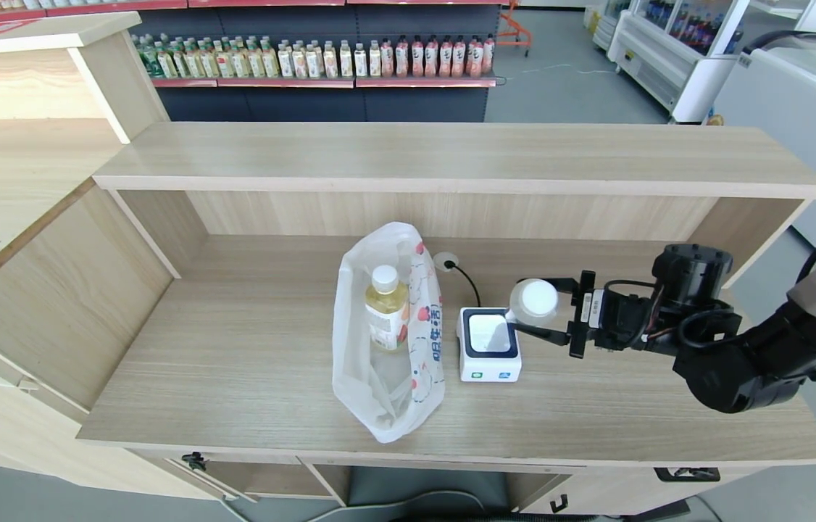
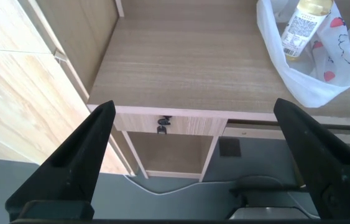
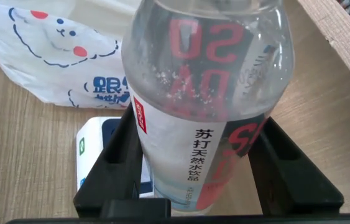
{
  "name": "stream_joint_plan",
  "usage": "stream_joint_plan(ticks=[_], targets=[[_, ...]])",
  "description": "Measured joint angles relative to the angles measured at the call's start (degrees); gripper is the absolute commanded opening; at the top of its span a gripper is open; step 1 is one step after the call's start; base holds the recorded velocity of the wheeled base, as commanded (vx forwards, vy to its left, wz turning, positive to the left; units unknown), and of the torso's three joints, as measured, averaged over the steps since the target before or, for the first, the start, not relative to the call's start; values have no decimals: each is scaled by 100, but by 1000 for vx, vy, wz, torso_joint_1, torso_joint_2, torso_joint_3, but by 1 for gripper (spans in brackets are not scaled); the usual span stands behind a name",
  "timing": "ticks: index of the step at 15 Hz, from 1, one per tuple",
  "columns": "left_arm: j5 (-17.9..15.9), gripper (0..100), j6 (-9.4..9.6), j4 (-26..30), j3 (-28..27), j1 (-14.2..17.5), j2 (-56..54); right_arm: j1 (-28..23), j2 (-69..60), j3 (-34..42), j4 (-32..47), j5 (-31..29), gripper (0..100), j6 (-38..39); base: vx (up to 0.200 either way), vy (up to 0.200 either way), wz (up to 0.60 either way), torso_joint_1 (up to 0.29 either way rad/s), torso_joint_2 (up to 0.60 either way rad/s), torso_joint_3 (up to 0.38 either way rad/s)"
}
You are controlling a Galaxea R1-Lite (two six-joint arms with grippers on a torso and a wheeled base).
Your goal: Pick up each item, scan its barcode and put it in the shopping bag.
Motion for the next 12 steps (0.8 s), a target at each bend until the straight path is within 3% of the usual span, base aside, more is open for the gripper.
stream_joint_plan(ticks=[12], targets=[[0, 100, 0, 0, -2, 0, 0, 20, 653, -679, -72, 597, 0, -45, 0, 0, 0, 0, 0, 0]])
